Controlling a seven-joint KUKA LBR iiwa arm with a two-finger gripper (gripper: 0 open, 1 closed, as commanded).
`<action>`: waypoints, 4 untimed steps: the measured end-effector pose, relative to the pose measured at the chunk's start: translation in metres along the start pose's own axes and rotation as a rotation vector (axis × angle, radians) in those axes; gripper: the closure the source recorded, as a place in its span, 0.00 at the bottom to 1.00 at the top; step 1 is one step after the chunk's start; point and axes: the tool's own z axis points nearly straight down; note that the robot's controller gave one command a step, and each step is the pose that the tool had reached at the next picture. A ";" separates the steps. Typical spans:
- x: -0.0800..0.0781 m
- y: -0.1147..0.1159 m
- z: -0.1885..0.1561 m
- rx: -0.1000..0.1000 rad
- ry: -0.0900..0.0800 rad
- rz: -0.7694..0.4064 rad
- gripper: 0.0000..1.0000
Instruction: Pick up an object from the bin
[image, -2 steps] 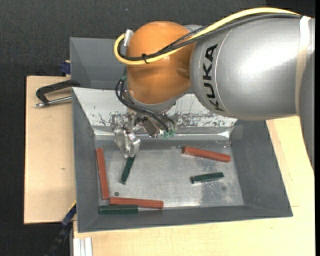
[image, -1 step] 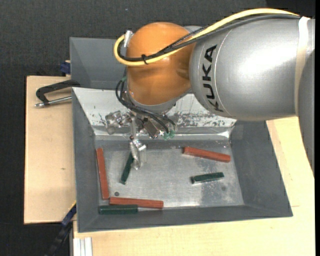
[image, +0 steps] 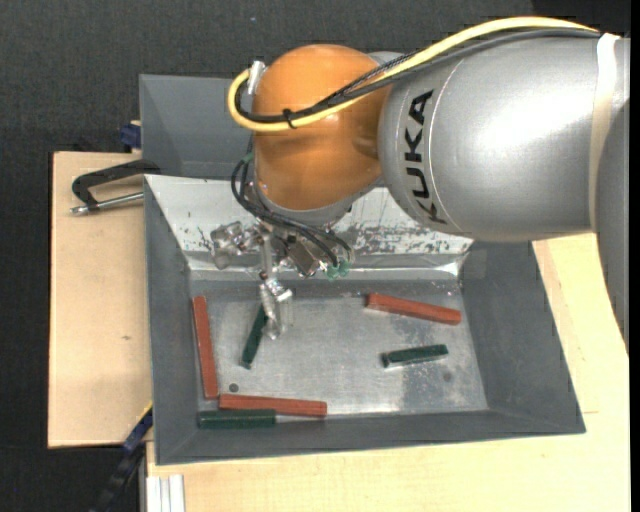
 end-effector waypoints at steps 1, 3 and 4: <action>0.011 0.005 0.042 0.001 -0.001 -0.079 0.00; 0.031 -0.055 0.169 -0.001 0.003 -0.338 1.00; 0.031 -0.055 0.169 -0.001 0.003 -0.338 1.00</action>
Offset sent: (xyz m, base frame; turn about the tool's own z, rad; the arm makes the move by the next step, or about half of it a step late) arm 0.0440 -0.0625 -0.1480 -0.3682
